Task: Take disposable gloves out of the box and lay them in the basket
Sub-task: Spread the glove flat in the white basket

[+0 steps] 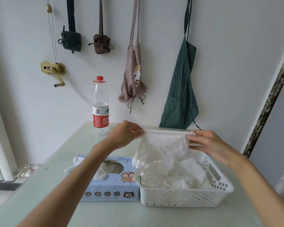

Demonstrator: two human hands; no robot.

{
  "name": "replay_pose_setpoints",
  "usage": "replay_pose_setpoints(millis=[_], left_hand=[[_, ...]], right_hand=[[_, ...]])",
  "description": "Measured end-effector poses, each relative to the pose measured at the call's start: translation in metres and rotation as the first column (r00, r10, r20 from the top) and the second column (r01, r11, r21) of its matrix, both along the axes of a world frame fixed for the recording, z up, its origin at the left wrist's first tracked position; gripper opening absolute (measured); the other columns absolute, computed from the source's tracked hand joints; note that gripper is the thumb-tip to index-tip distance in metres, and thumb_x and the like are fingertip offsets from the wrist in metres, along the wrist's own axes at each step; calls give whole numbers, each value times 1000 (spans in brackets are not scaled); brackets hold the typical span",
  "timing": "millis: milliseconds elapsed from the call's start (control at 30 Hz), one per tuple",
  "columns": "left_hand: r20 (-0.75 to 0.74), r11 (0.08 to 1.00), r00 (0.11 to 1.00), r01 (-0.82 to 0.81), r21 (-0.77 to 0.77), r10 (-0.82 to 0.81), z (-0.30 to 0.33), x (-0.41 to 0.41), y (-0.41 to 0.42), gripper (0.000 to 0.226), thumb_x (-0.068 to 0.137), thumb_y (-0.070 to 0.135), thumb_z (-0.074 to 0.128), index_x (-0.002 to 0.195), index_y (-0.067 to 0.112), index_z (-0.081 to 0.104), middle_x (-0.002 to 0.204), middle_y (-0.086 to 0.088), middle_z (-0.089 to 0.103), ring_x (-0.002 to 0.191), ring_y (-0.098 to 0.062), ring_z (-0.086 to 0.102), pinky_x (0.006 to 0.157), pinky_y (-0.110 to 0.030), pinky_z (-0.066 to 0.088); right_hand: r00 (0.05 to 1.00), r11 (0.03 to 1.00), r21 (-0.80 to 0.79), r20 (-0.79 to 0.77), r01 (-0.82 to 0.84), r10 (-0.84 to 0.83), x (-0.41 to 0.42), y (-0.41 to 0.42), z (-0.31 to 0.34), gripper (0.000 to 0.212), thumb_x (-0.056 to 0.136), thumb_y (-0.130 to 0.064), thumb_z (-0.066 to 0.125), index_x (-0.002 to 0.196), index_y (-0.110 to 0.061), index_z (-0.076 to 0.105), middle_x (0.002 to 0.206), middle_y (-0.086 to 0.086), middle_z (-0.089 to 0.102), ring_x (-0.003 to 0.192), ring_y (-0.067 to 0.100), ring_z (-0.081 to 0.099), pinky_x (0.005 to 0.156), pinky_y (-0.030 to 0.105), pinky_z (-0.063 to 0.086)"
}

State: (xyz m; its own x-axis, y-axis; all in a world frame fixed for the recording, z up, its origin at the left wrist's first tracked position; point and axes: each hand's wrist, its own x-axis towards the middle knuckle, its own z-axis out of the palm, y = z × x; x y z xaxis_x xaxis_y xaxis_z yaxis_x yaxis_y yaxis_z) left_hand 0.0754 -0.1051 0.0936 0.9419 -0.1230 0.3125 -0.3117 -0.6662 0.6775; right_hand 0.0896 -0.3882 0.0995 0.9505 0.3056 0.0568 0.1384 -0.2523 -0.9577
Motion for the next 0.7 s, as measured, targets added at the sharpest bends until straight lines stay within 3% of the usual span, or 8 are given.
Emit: replay_pose_setpoints(millis=[133,233,300,400,533,633,700], left_hand=[[-37,998,999,19,-65,-21,-19,10,-17,18,97,20,51,85,17,64,73,7,62,68,-6,55,73,-28,43],[-6,990,1000,8,-143,-9,-29,14,-27,13,94,21,55,86,22,66,76,9,66,75,-9,61,78,-33,50],[4,979,1000,-1,-206,1,-34,14,-34,10,91,20,59,88,23,68,81,6,71,78,-11,66,83,-38,54],[-4,964,1000,-22,-263,22,-40,14,-41,11,90,21,61,93,20,71,89,2,73,86,-14,68,87,-43,53],[88,962,990,-80,-260,107,-40,5,-38,19,95,28,54,102,22,70,103,8,71,104,-12,62,92,-36,49],[222,964,960,-115,-240,170,-25,-14,-29,17,96,27,52,104,25,68,103,12,69,100,-10,60,88,-33,48],[306,967,930,-144,-208,204,-10,-27,-23,17,95,27,54,104,29,67,104,14,68,99,-8,60,87,-30,47]], right_hand=[[991,956,260,-14,133,-133,5,6,-13,25,91,-25,57,98,-5,69,85,6,70,76,16,64,74,30,47],[876,915,120,265,385,-403,18,6,-22,52,88,-47,57,92,5,60,74,21,58,67,24,51,69,32,38],[739,853,30,484,521,-468,22,6,-26,42,93,-43,53,87,-2,63,76,28,62,67,37,56,66,34,42],[580,761,17,636,648,-508,13,10,-25,33,96,-40,50,89,-13,66,81,7,69,82,26,65,71,36,47],[491,747,58,720,662,-491,-1,19,-24,31,98,-42,47,95,-15,63,94,1,70,90,22,64,77,35,49],[462,806,130,761,578,-454,-23,31,-14,27,99,-37,46,91,-16,60,76,-1,65,72,13,59,65,32,49],[469,839,189,756,510,-456,-38,38,-5,26,99,-32,46,84,-14,57,59,-3,54,54,14,47,50,27,38]])
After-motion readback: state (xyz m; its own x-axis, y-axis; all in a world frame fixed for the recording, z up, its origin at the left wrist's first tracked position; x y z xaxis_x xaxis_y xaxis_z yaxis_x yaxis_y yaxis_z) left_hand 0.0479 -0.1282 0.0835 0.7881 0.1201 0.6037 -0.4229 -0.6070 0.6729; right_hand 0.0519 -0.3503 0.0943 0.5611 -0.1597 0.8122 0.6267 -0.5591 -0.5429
